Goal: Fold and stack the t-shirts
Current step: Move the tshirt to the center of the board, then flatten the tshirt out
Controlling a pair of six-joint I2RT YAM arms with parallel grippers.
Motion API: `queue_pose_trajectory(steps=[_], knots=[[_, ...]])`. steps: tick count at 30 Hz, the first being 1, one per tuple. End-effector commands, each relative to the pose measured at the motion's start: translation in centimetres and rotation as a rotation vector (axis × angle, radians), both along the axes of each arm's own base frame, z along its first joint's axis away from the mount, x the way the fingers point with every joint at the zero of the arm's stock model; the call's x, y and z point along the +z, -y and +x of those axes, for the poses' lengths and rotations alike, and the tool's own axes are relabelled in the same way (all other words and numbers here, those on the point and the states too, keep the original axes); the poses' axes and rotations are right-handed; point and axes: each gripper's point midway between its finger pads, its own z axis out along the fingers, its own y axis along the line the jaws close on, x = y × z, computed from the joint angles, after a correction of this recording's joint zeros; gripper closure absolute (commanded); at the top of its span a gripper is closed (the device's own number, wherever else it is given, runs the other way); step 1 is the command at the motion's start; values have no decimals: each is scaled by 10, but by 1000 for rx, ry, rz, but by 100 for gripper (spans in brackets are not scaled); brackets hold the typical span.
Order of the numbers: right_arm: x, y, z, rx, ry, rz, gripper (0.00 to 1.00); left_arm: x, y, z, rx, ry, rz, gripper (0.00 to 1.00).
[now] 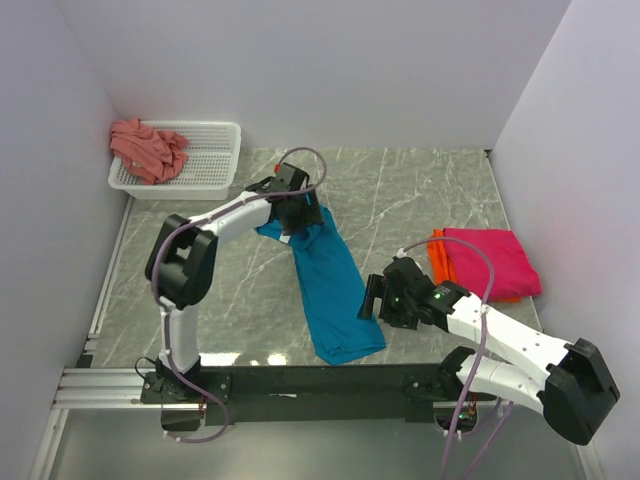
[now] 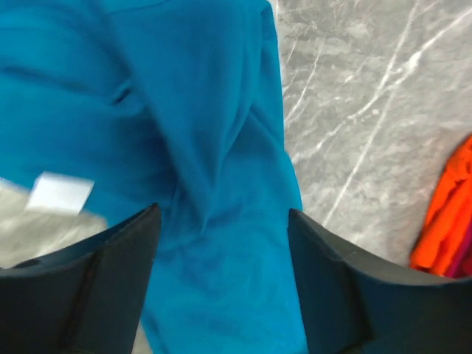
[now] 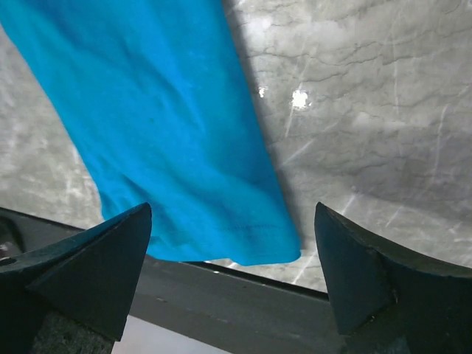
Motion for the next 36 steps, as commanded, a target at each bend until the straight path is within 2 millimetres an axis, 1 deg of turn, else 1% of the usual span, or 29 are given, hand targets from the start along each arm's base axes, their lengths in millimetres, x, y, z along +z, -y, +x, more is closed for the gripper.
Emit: queue_pose_trajectory(steps=[1,4,5,7,8,9,10,11,13,14,15,17,18,19,20,22,23,24,25,26,27,28,29,31,32,34,35,36], knots=[[13,-10,6,-36,30,68,4,-1,11,12,-50,11,35,28],[12,-10,4,-36,24,74,4,-13,13,15,-53,-6,67,37],[11,-10,2,-32,17,71,4,-19,14,15,-60,-17,72,45],[9,-8,0,-37,6,66,4,-21,16,15,-70,-21,67,55],[8,-7,-1,-35,3,63,4,-23,17,14,-75,-24,65,62],[8,-8,-2,-31,3,65,4,-24,18,13,-80,-28,61,88],[6,-6,-3,-28,-2,62,5,-22,21,11,-94,-28,46,100],[5,-8,-5,-19,-9,69,5,-20,22,11,-100,-21,39,100],[2,-7,-9,-8,-23,65,7,-7,23,7,-111,-4,13,99],[1,-9,-12,6,-33,71,9,12,25,8,-113,36,-12,100],[0,-8,-13,16,-36,63,10,18,23,5,-114,44,-19,100],[-4,-5,-16,23,-45,39,12,38,20,3,-104,84,-43,100],[-8,1,-14,13,-42,6,12,56,14,0,-92,115,-61,100],[-8,3,-13,10,-43,-9,13,63,10,-1,-72,124,-77,100],[-12,7,-16,14,-58,-38,14,76,-1,-4,-48,144,-94,100],[-13,6,-18,26,-69,-45,16,85,-15,-7,-9,150,-113,100],[-12,2,-21,45,-73,-36,19,91,-26,-14,18,152,-122,99],[-13,0,-23,58,-84,-33,20,93,-40,-12,56,156,-117,100],[-13,-1,-25,62,-89,-34,21,94,-47,-15,74,156,-120,100],[-15,0,-27,63,-99,-42,22,96,-56,-21,89,156,-119,99],[-17,-1,-30,75,-110,-53,23,97,-67,-21,112,157,-121,99],[-17,0,-31,77,-112,-62,25,96,-74,-24,129,150,-118,99],[-18,0,-33,78,-118,-65,28,97,-84,-29,152,150,-115,100],[-22,-2,-36,90,-129,-70,34,94,-96,-36,183,139,-96,100],[-23,-3,-36,85,-134,-71,41,94,-104,-42,200,141,-95,100],[-25,-4,-35,84,-134,-83,46,94,-113,-47,226,143,-91,100],[-27,0,-32,66,-127,-114,59,97,-120,-51,240,154,-96,100],[-21,-2,-25,59,-105,-117,69,98,-125,-52,255,159,-96,99]])
